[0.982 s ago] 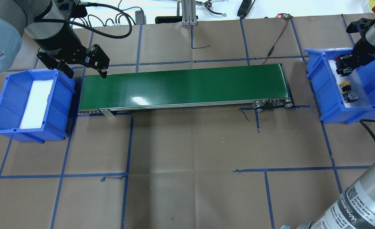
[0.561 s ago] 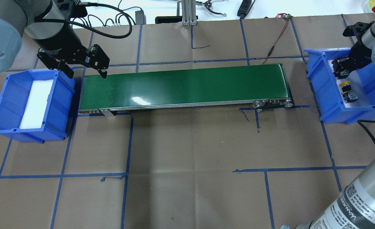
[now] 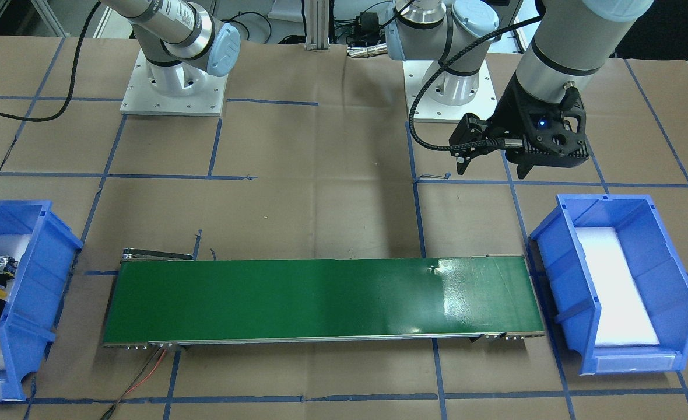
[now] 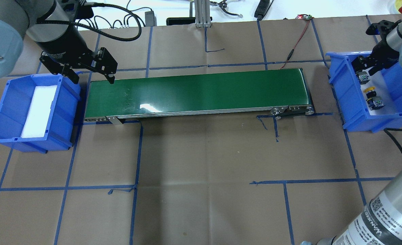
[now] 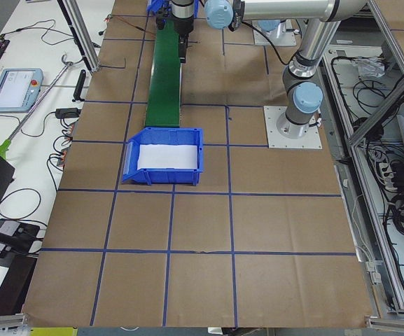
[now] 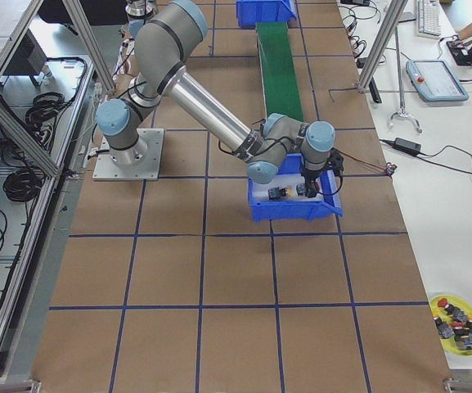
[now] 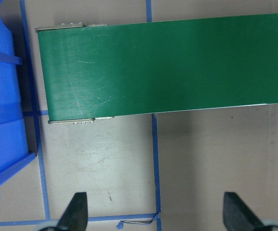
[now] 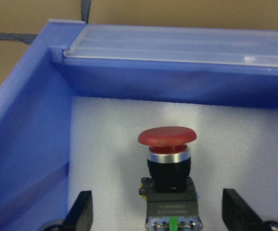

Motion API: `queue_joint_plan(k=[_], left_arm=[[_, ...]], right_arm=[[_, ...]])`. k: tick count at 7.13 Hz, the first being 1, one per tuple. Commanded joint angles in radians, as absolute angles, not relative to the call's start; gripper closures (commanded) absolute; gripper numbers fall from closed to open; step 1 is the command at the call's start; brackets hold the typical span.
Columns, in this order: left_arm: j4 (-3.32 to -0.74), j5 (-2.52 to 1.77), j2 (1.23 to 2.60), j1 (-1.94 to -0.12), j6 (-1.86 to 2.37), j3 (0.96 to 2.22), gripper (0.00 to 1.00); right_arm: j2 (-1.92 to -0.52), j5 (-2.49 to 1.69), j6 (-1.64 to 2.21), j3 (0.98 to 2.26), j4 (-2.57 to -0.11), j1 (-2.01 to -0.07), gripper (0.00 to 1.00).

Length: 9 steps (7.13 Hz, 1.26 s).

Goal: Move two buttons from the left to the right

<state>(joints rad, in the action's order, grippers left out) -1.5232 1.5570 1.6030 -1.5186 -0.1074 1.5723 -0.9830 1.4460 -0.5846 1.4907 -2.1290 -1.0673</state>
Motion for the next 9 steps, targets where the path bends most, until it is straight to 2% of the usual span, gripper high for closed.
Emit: queue_joint_plan(k=[1,3,5,7,9], left_arm=[[-1.523,1.557,1.603,-1.519,-0.107,1.572,0.01],[-1.523,1.557,1.603,-1.519,-0.107,1.572,0.0],[-1.523,1.557,1.601,-1.519,-0.107,1.572,0.01],[-1.523,1.557,1.601,-1.519,-0.107,1.572,0.01],[-1.523,1.557,1.601,-1.519,-0.106,1.572,0.01]], right_arm=[[-0.997,1.446,-0.588,1.465,-2.119,-1.065,0.01],[-1.052,1.46,-0.583,1.442,-2.067,-1.066,0.01],[-1.219,1.451,-0.524,1.434,-1.935,-1.081,0.0],[-1.398,1.448,-0.512,1.489,-1.861,-1.15,0.0],[-1.509,1.462,-0.442,1.566,-1.825,-1.297,0.0]])
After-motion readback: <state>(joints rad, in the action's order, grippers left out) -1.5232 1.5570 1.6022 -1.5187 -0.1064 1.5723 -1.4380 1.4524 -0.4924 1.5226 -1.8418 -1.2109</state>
